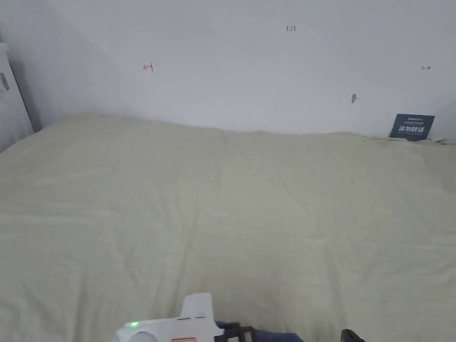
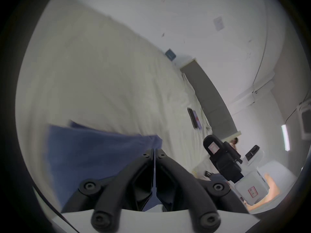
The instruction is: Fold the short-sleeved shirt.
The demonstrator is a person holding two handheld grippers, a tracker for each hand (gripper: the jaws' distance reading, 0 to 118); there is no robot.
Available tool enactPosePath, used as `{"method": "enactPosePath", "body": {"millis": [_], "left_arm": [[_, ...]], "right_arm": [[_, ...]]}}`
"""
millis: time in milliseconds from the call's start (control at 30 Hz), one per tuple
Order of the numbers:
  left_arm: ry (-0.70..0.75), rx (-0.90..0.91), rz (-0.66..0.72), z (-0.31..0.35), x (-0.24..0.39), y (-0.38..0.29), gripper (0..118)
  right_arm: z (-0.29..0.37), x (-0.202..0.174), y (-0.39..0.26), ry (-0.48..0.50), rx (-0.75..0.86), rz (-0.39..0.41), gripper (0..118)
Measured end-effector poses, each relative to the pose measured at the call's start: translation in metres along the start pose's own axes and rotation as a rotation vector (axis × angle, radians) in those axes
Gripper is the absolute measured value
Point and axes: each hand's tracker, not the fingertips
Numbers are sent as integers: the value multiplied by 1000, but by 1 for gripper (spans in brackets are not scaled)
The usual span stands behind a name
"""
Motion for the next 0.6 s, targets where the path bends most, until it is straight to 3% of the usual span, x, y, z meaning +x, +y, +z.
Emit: {"method": "enactPosePath", "body": {"millis": [200,333,467,533,600], "left_arm": [[383,272,-136,85,-4,-27,0],[603,385,-204,116,-5,-59,0],[681,404,-268,130,-6,-88,0],[690,401,-263,131,-8,-96,0],[697,396,-241,130,-13,-103,0]], "right_arm": [[-14,-38,-7,73,-32,28,1],[-26,-63,-17,111,-74,3,1],[-47,-84,-36,151,-181,16,1],[-61,-93,-49,122,-289,29,1],[-71,-95,-63,87,-318,-21,0]]}}
